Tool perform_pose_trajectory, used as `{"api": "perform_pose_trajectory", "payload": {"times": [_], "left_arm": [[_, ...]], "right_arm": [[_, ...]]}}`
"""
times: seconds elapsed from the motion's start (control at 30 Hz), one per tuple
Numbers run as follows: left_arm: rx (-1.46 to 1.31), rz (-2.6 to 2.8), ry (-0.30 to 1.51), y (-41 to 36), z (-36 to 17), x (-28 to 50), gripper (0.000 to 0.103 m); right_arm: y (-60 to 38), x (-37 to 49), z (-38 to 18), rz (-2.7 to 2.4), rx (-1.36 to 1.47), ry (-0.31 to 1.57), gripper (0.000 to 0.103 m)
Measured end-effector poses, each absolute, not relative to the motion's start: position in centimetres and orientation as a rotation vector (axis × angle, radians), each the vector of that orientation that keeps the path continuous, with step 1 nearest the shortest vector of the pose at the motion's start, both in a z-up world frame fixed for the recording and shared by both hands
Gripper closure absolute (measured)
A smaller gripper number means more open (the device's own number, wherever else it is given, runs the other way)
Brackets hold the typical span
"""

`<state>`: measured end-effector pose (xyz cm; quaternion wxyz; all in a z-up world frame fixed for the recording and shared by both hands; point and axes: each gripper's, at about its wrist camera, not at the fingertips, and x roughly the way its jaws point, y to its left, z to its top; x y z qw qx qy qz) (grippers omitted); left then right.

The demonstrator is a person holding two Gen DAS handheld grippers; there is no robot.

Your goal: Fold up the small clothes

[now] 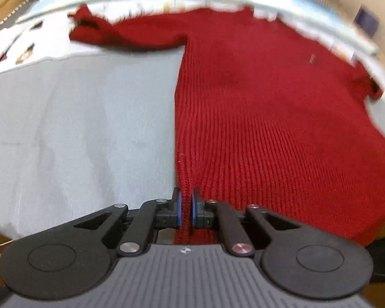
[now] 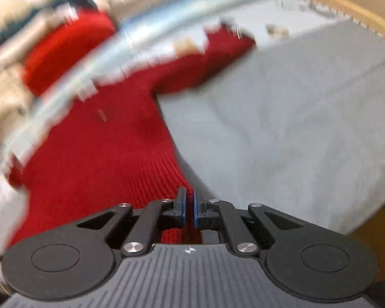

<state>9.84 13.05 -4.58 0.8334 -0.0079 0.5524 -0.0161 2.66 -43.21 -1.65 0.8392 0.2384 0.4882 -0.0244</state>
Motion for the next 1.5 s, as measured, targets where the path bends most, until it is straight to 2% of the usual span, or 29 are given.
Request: {"api": "perform_pose_trajectory", "payload": {"times": [0.07,0.17,0.2,0.27,0.33,0.4,0.57,0.6,0.67,0.7,0.73,0.87,0.93,1.13,1.23,1.3,1.33,1.4,1.5], "left_arm": [[0.065,-0.055,1.248,11.3,-6.5,10.5,0.095],[0.143,-0.052,1.244,10.4,-6.8,10.3,0.092],[0.127,-0.045,1.233,10.7,-6.5,10.2,0.088],[0.090,-0.019,1.221,10.7,-6.3,10.5,0.077],[0.075,0.004,1.228,11.2,-6.3,10.6,0.058],[0.050,-0.003,1.251,11.4,-6.8,11.1,0.056],[-0.001,-0.059,1.319,11.5,-8.0,11.2,0.055],[0.010,-0.064,1.317,11.5,-8.1,11.3,0.056],[0.009,-0.075,1.314,11.4,-8.0,11.3,0.067],[0.012,-0.080,1.301,11.6,-7.6,11.1,0.082],[0.028,-0.074,1.278,11.5,-7.3,11.0,0.094],[0.006,-0.135,1.144,11.6,-4.7,9.9,0.095],[0.026,-0.136,1.158,11.5,-4.9,9.7,0.095],[0.135,-0.032,1.241,11.6,-5.9,10.1,0.095],[0.171,-0.045,1.246,11.3,-6.0,9.9,0.094],[0.178,-0.048,1.218,10.9,-7.2,10.5,0.090],[0.165,-0.052,1.188,11.0,-6.7,10.6,0.088],[0.131,-0.061,1.112,11.3,-5.3,10.8,0.084],[0.079,-0.118,1.088,11.1,-4.9,11.0,0.084]], "right_arm": [[-42.1,3.5,-3.2,-0.054,0.457,1.127,0.096],[-41.3,4.0,-4.0,-0.115,0.374,1.175,0.093],[-41.2,4.2,-4.1,-0.099,0.381,1.173,0.093],[-40.9,4.1,-3.9,-0.067,0.405,1.140,0.084],[-41.1,3.3,-3.5,-0.046,0.426,1.115,0.050],[-41.1,3.1,-3.9,-0.049,0.430,1.146,0.033],[-40.0,3.7,-5.6,0.054,0.458,1.262,0.034],[-40.0,4.2,-5.7,0.059,0.427,1.265,0.038],[-39.8,4.3,-5.7,0.082,0.415,1.267,0.065],[-39.9,4.2,-5.6,0.082,0.418,1.267,0.092],[-40.2,4.2,-5.3,0.081,0.435,1.245,0.092],[-44.3,2.4,-0.2,-0.114,0.489,0.957,0.097],[-46.2,1.6,0.9,-0.199,0.551,0.884,0.097],[-42.0,4.3,-3.3,-0.077,0.332,1.202,0.095],[-42.1,4.9,-2.8,-0.115,0.317,1.173,0.093],[-42.6,4.5,-1.7,-0.155,0.336,1.089,0.092],[-42.9,4.3,-0.8,-0.158,0.348,1.022,0.086],[-42.6,3.7,0.7,-0.112,0.343,0.925,0.080],[-40.9,4.4,0.2,0.031,0.328,0.947,0.064]]}}
